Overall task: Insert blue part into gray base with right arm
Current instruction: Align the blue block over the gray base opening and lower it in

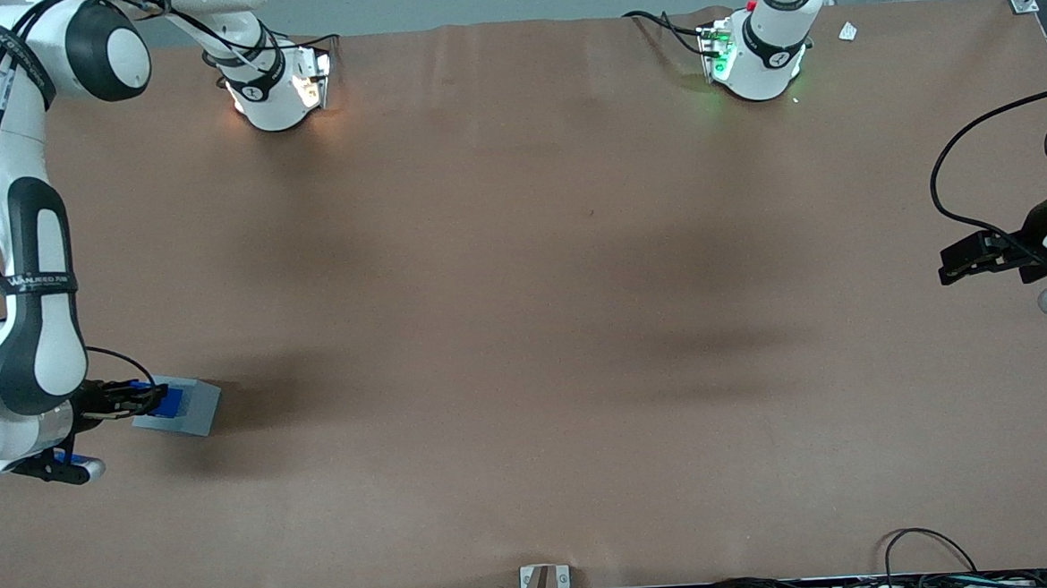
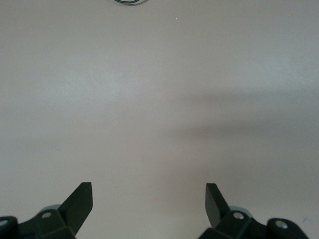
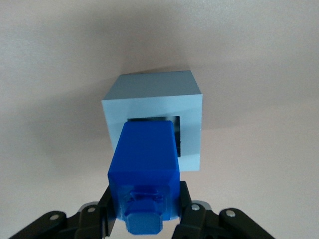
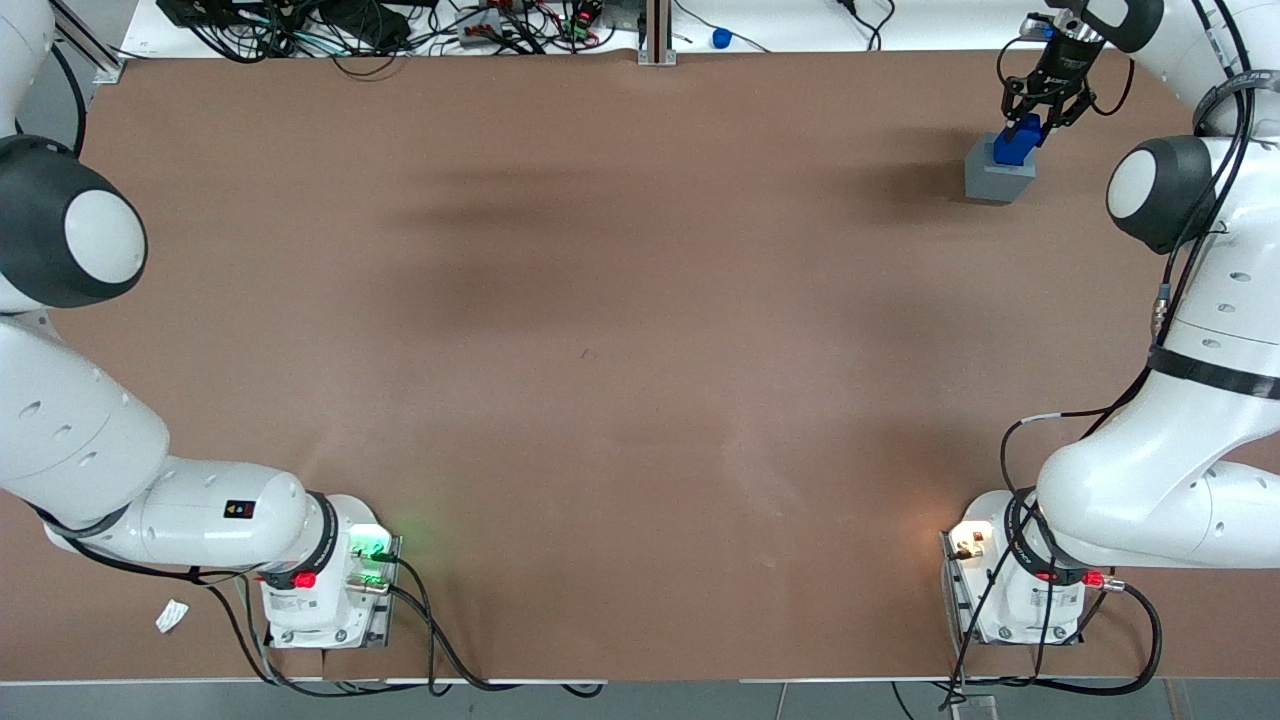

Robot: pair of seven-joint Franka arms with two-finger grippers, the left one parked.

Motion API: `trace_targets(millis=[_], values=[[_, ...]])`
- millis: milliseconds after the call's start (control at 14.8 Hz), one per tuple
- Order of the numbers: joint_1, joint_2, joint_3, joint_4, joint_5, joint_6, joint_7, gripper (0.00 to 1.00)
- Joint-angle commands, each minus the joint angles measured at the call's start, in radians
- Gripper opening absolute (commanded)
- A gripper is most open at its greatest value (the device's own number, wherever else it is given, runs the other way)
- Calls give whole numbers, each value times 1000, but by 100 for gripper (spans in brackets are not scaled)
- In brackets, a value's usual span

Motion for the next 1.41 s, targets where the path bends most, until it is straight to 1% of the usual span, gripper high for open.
trace_targets(millis=[0, 741, 808, 876, 943, 1010, 1078, 1347], values=[[-4, 22, 1, 33, -14, -10, -12, 0], [-6, 31, 0, 36, -14, 23, -12, 1], [-6, 31, 0, 34, -14, 24, -12, 4], [-3, 31, 0, 30, -16, 30, -13, 15], [-3, 31, 0, 25, -19, 44, -15, 23], [-4, 31, 0, 23, -20, 47, -13, 50], [-6, 31, 0, 22, -20, 50, -15, 100], [-12, 26, 1, 22, -14, 52, -15, 100]])
